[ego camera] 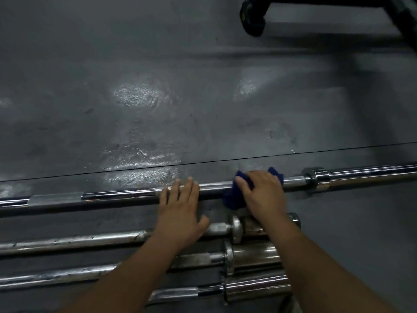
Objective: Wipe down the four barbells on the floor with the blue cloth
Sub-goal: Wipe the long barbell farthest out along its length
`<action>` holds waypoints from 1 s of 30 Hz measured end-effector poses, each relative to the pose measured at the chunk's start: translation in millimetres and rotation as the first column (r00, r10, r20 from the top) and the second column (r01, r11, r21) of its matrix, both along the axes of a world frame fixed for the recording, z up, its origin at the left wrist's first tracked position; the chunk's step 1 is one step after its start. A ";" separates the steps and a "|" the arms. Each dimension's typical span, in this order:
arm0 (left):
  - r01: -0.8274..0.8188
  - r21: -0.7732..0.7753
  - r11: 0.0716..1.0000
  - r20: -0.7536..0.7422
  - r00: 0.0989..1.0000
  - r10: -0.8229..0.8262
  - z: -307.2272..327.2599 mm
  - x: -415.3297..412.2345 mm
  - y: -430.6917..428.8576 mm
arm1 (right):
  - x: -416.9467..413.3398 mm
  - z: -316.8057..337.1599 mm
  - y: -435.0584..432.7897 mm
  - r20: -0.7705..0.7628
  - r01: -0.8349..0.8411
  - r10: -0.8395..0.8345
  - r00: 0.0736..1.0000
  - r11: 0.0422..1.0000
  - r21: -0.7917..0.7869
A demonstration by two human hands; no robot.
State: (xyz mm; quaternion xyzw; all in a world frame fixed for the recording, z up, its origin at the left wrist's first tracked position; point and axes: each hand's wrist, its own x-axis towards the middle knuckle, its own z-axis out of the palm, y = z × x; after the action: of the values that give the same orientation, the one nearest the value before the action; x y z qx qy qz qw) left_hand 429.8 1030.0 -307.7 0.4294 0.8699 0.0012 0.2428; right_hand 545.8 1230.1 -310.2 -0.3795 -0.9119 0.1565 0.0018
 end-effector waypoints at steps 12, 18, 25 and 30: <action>-0.026 -0.027 0.999 -0.008 1.000 0.025 -10.1 8.5 23.2 | 10.7 -9.6 6.6 -0.142 0.222 -0.222 0.965 0.975 -0.022; -0.024 -0.006 1.000 -0.008 1.000 0.024 -13.9 8.7 22.2 | 30.7 -12.8 40.4 -0.111 0.067 -0.066 0.992 0.998 0.004; -0.029 0.018 0.999 0.004 1.000 0.029 -15.1 10.7 25.2 | 0.3 -13.1 0.0 0.011 0.120 -0.120 0.993 0.993 0.003; -0.018 0.009 1.000 -0.011 1.000 0.018 -16.8 6.3 27.6 | -27.6 -0.8 -48.2 0.004 -0.224 0.226 0.974 0.969 -0.107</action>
State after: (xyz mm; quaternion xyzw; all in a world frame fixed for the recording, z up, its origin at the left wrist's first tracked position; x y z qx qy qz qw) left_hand 436.1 1057.6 -324.5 0.4225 0.8751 0.0046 0.2359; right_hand 518.3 1181.8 -311.1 -0.2744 -0.9394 0.2009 -0.0435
